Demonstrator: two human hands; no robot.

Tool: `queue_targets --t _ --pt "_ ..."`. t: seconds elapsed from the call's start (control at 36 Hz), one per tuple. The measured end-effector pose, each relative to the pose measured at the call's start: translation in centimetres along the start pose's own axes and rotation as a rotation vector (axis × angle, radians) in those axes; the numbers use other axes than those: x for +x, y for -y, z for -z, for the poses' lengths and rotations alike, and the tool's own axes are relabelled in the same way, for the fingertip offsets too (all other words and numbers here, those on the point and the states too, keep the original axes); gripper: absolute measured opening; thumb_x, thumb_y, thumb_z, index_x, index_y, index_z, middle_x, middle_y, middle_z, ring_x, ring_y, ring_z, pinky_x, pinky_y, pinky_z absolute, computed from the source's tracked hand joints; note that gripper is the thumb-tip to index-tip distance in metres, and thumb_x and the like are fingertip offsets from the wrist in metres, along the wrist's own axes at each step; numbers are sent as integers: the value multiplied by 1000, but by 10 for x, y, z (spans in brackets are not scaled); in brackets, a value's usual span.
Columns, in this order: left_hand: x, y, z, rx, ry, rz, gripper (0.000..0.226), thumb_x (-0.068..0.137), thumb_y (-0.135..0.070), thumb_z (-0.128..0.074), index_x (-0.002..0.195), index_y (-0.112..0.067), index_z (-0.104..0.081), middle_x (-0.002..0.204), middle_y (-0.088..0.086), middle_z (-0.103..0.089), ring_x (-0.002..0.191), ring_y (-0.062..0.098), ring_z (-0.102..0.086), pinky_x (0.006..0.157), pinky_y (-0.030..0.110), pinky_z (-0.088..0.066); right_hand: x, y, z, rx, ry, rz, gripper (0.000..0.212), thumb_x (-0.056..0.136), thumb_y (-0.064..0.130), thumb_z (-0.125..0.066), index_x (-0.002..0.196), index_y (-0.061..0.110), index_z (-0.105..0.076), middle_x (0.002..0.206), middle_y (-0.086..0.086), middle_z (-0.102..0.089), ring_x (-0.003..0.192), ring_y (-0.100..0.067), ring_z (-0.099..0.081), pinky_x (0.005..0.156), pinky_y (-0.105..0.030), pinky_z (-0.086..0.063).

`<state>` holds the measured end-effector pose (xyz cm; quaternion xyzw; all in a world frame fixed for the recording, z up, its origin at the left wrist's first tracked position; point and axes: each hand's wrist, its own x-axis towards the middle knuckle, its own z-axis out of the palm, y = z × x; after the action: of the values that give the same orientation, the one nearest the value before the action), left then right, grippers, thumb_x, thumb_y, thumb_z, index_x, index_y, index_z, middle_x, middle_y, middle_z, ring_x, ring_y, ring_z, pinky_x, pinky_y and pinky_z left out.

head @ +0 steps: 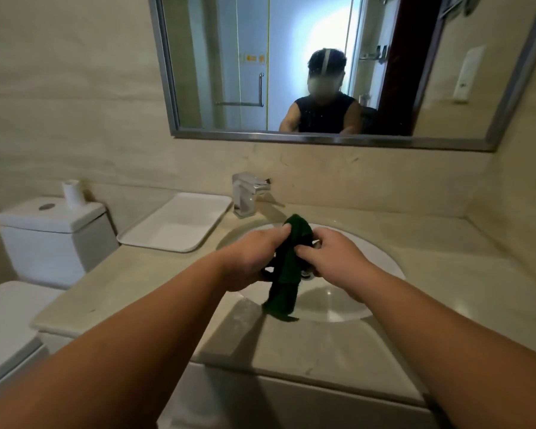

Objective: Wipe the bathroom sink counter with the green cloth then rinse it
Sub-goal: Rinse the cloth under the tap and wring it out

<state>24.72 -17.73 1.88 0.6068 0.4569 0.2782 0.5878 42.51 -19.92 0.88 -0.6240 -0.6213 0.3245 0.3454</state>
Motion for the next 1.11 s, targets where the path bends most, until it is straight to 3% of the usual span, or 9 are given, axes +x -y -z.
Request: queue_targets --t 0.11,0.19,0.31,0.39,0.47,0.61,0.78,0.89,1.11 --pt "23 -3 17 82 -72 14 38 111 -52 -38 121 -31 -67 119 1 -75 112 19 -68 97 41 -57 38 -8 1 -2 27 2 11 96 23 -65 102 16 -71 96 -20 -75 85 -38 -73 66 -38 -54" --pt "40 4 36 213 -129 66 32 111 -51 -38 118 -33 -65 119 1 -72 108 17 -67 89 37 -59 71 -21 1 -101 179 -35 10 93 24 -68 99 18 -73 96 -21 -76 81 -37 -73 69 -42 -59" --pt "68 14 57 407 -190 125 40 108 -51 -46 113 -21 -72 113 13 -73 105 31 -70 103 52 -55 115 -21 1 -387 425 -68 10 95 17 -66 94 17 -76 83 -6 -77 72 -21 -72 61 -31 -58" --pt "90 21 73 484 -230 125 38 108 -48 -49 116 -19 -73 108 10 -70 101 28 -67 101 46 -54 157 -10 -3 -412 327 -32 16 97 20 -63 99 10 -76 89 -8 -77 86 -28 -77 73 -40 -61" --pt "110 26 90 463 -254 127 35 107 -47 -52 118 -21 -73 106 11 -73 97 29 -72 97 44 -59 197 9 -14 -287 135 5 25 98 25 -60 97 4 -73 92 -19 -77 86 -35 -76 82 -49 -62" --pt "132 30 107 450 -314 125 44 108 -50 -49 117 -17 -75 109 13 -76 102 31 -73 100 51 -58 253 32 -32 -414 -83 91 29 102 32 -51 87 16 -70 95 -15 -77 94 -35 -72 79 -36 -54" --pt "148 25 116 388 -303 142 45 110 -50 -45 130 -18 -70 110 8 -71 101 24 -68 100 46 -58 282 40 -32 -504 -149 130 35 102 37 -54 90 9 -72 87 -15 -74 85 -34 -69 76 -43 -56" --pt "161 24 120 485 -278 120 45 111 -46 -42 136 -18 -66 111 8 -69 103 24 -68 100 46 -57 289 36 -24 -597 -166 152 38 104 35 -51 75 14 -65 76 -11 -66 73 -30 -63 54 -34 -38" --pt "179 13 119 631 -227 66 46 110 -48 -44 113 -12 -73 105 10 -73 97 27 -70 93 43 -58 303 34 -21 -643 -194 53 35 104 38 -52 80 17 -67 79 -8 -65 70 -25 -61 58 -34 -45"
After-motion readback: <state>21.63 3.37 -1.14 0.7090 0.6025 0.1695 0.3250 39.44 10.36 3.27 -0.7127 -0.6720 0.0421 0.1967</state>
